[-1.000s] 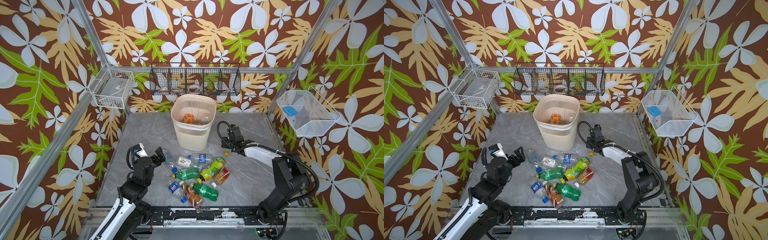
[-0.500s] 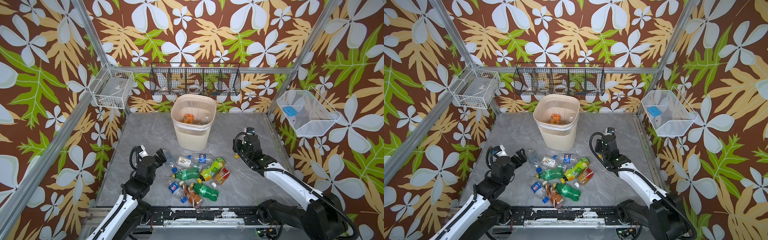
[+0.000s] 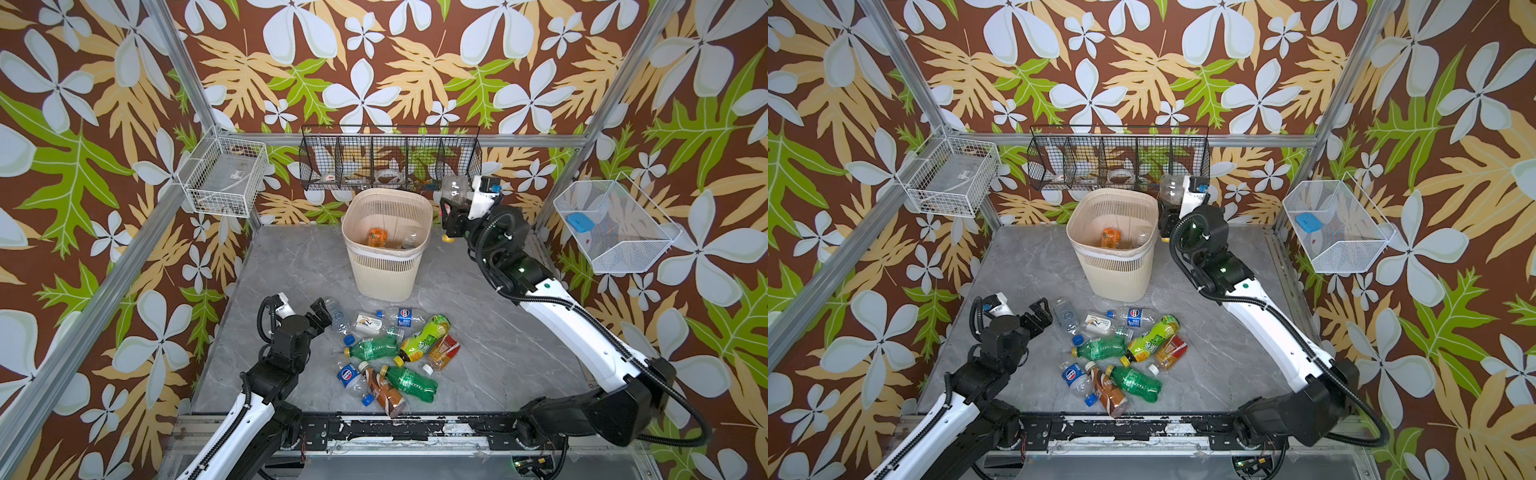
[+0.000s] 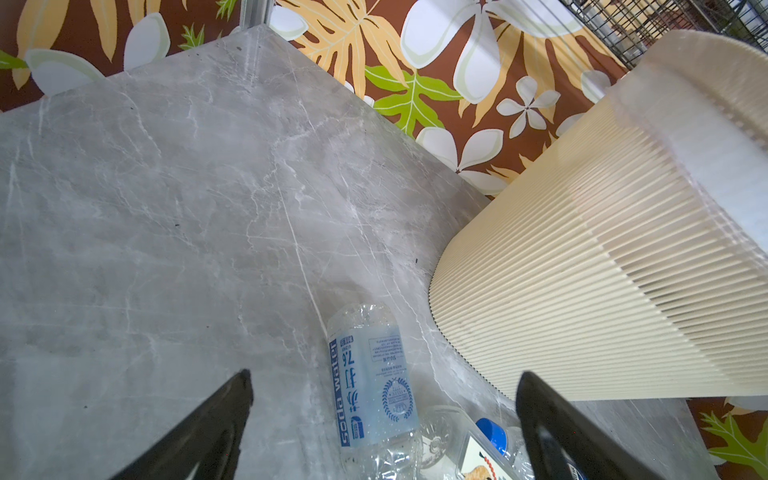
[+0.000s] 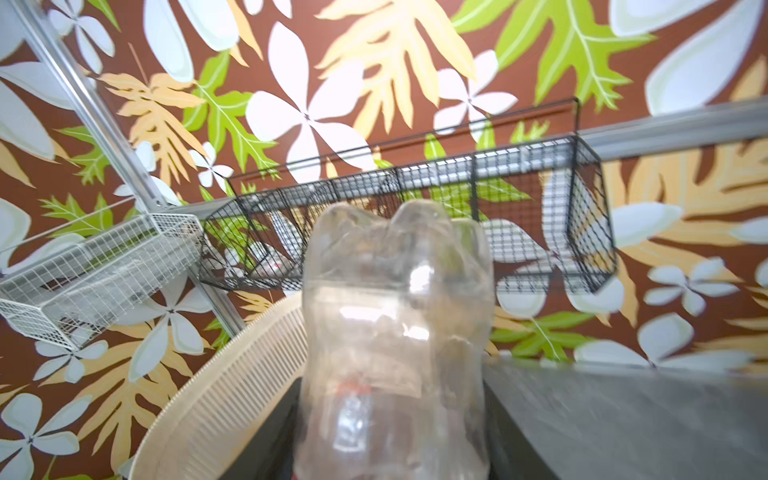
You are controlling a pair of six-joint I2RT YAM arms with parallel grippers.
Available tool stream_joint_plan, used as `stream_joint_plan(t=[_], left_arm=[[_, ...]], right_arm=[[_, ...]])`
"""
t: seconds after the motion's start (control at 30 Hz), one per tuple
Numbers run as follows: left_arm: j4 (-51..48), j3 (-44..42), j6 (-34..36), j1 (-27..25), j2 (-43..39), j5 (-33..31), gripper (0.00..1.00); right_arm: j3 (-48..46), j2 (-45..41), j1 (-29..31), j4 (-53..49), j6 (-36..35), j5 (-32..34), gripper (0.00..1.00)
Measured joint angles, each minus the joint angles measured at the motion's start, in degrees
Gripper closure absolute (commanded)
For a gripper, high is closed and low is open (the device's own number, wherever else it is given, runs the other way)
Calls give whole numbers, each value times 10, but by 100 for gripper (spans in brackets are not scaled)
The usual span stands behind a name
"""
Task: Throw the plastic bottles in the bin
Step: 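Lift the red-labelled bottle with the right gripper and drop it into the bin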
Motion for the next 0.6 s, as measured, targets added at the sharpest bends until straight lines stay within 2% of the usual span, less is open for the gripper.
stream_joint_plan(t=[0.27,0.47,0.53,0.6], left_arm=[[-15,-1,-7,0,-21,-1,0],[-24,-2,-9,0,-22,-3,0],[-24,-2,-9,0,-22,-3,0],[-24,-2,-9,0,-22,-3,0]], right_arm=[[170,164,5,-6,-25,-28,52],[204,220,5,-13,-42,-28,52],[210,231,5,-14,-53,-28,47],[213,239,5,-14,-54,-26,37]])
